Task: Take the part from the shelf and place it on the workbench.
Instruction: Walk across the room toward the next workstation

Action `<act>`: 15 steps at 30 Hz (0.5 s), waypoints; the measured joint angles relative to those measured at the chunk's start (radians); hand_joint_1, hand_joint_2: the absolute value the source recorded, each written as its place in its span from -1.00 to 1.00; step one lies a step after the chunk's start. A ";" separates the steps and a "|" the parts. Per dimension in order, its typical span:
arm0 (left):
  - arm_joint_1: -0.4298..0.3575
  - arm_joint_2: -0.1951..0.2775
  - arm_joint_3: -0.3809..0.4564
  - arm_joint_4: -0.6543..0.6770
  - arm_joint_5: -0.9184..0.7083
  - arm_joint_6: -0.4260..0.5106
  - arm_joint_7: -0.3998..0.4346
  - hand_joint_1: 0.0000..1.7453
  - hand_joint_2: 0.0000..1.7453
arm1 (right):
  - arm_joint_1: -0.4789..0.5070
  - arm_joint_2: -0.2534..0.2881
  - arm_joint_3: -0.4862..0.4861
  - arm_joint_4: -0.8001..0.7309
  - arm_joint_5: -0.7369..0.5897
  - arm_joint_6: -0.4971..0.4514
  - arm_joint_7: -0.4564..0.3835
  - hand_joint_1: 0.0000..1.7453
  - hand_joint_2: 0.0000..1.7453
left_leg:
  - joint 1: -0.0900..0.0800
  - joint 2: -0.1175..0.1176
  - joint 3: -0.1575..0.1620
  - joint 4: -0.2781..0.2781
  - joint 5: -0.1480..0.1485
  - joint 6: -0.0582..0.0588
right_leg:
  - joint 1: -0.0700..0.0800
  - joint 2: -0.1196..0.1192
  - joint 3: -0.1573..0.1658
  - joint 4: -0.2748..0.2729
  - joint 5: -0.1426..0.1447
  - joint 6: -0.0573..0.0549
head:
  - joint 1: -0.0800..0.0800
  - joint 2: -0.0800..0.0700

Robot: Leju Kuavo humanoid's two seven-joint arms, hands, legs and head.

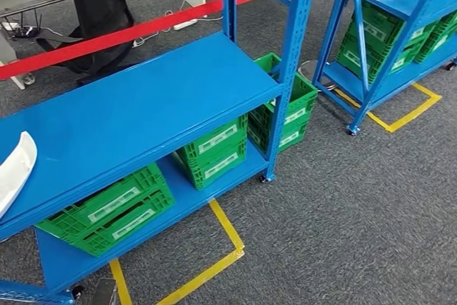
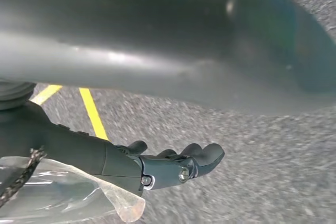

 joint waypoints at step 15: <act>0.000 -0.005 0.010 0.000 -0.001 0.002 0.002 -1.00 -1.00 | -0.004 0.001 0.002 0.000 0.001 -0.002 -0.001 -1.00 -1.00 | 0.014 -0.088 0.116 -0.066 -0.077 0.018 | -0.013 0.093 -0.164 0.096 0.059 0.045 | 0.012 0.000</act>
